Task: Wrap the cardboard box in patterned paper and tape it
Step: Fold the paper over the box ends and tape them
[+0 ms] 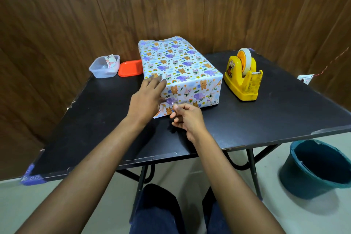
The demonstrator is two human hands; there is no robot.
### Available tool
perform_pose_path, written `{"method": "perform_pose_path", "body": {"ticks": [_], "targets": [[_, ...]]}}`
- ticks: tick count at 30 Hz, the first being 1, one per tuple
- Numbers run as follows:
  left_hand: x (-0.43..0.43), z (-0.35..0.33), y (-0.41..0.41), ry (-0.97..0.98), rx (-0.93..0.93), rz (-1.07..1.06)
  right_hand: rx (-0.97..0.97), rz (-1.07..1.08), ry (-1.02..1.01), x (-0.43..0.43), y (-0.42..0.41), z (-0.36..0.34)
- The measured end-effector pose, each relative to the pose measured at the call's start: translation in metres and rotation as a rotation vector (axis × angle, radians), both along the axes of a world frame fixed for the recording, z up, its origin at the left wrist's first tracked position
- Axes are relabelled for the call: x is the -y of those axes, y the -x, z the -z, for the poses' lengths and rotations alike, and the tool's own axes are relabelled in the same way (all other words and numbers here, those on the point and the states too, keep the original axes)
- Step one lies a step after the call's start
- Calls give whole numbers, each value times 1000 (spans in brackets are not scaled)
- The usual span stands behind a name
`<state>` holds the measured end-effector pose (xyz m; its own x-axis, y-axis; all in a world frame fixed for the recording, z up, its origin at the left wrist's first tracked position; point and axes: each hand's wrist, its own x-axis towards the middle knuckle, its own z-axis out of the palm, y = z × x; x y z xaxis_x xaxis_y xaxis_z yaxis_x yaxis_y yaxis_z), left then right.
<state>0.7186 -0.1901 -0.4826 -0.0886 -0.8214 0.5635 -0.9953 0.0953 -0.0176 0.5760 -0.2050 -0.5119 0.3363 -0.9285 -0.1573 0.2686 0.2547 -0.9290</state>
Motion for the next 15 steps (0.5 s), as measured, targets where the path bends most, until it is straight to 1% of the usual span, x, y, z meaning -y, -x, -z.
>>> {"method": "perform_pose_path", "body": {"ticks": [3,7,15], "targets": [[-1,0,-5,-25,-62,24,1,-8,-18,-2,-12,-1],[-1,1,-6,-38,-110,49,55,11,-65,-2,-28,-1],[-4,-1,-10,-61,-118,65,104,163,-164,-1,-53,1]]}}
